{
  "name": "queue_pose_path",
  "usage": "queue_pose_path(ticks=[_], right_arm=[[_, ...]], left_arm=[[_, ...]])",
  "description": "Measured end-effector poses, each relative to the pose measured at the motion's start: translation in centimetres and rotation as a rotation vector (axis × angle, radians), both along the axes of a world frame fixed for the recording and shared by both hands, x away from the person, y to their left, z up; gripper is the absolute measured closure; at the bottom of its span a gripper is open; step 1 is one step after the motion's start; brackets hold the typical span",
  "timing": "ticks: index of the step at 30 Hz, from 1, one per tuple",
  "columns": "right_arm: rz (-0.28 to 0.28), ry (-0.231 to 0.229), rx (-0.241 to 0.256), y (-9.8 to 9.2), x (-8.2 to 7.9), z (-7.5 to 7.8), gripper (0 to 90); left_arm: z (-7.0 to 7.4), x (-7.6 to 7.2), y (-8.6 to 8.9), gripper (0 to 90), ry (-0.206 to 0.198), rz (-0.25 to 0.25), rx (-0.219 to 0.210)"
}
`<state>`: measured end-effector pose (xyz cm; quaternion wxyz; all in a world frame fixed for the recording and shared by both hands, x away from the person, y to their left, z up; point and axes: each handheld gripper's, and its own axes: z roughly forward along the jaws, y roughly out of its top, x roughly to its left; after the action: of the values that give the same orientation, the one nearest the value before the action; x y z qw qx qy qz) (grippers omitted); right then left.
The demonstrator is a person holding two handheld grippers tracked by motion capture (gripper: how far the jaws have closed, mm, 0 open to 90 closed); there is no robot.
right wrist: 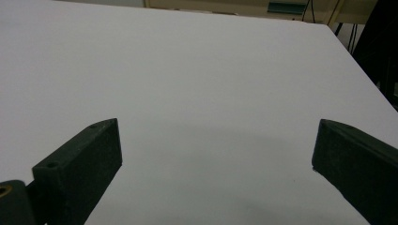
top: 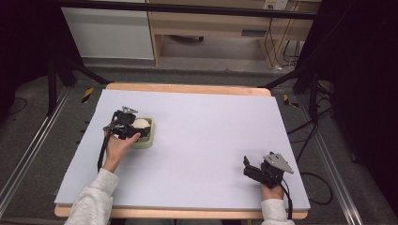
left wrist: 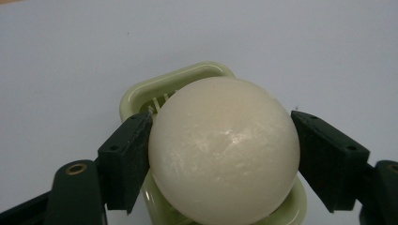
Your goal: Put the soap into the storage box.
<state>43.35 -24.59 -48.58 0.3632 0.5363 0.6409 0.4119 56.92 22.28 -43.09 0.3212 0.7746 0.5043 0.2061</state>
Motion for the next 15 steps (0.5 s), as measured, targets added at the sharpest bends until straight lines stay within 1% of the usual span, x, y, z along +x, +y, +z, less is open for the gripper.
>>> queue_pose_path(ticks=[3, 10, 15], right_arm=[[-0.002, 0.001, -0.001, 0.02, -0.02, 0.01, 2.3], [0.001, -0.002, -0.002, 0.0, 0.0, 0.0, 2.3], [0.001, -0.002, -0.003, 0.01, -0.01, 0.0, 2.3]], left_arm=[[-0.3, 0.16, -0.17, 24.0, 0.01, -0.004, 0.009], [-0.39, 0.26, -0.17, 24.1, 0.007, -0.001, 0.015], [-0.62, 0.42, -0.01, 24.1, 0.015, 0.006, 0.017]])
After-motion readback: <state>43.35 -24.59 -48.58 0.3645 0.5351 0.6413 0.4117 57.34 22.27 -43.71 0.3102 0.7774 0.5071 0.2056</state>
